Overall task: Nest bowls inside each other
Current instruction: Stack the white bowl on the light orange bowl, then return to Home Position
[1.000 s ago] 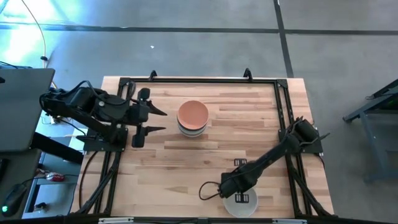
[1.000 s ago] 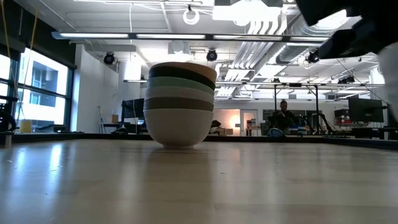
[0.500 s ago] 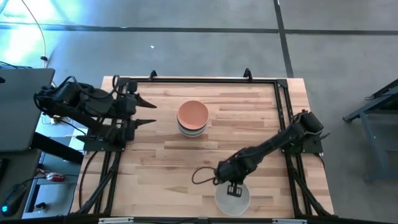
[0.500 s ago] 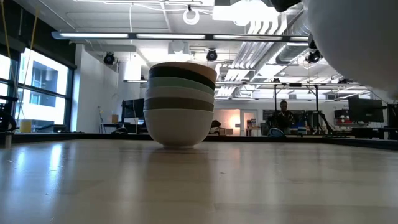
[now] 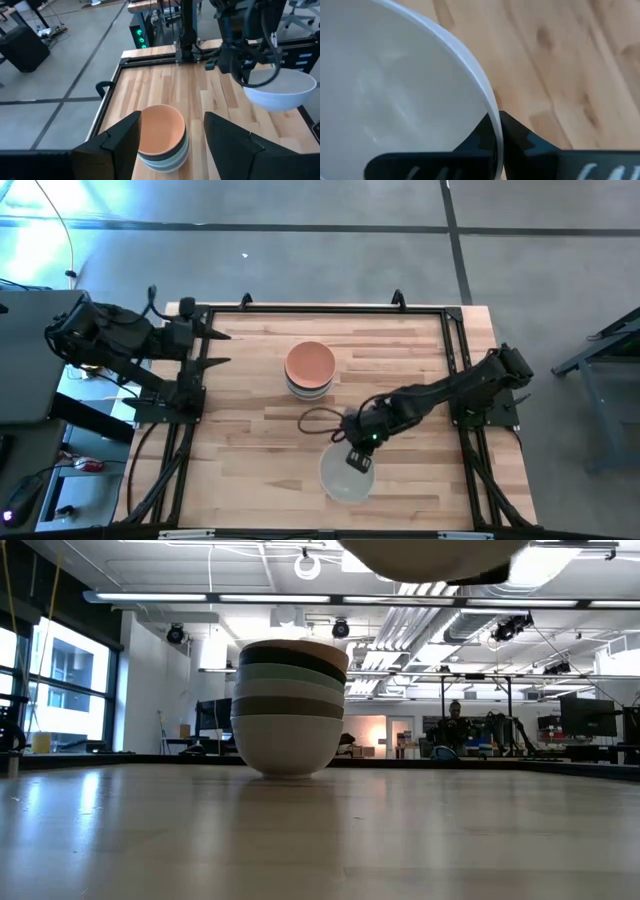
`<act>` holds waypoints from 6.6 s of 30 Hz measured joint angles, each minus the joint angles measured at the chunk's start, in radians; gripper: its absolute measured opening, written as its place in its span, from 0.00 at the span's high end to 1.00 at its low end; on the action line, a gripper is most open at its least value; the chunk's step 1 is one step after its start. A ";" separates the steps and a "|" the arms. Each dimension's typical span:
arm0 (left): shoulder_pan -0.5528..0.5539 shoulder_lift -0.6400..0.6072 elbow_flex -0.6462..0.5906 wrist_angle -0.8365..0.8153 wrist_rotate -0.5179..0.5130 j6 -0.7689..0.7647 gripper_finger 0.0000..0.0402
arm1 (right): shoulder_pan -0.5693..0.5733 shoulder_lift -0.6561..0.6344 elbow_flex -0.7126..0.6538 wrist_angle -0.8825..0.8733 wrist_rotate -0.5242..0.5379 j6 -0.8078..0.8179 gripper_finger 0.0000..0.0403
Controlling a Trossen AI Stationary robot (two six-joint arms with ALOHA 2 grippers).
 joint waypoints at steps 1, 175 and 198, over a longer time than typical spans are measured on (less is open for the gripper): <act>0.000 -0.005 0.000 0.001 0.000 0.000 0.49 | -0.008 -0.005 0.000 0.010 0.006 0.001 1.00; 0.000 -0.032 0.000 -0.031 -0.045 -0.068 0.49 | -0.672 0.511 0.778 -0.466 -0.181 -0.020 0.70; 0.000 -0.016 0.000 -0.028 -0.052 -0.139 0.49 | -0.679 0.493 0.836 -0.484 -0.171 -0.080 0.57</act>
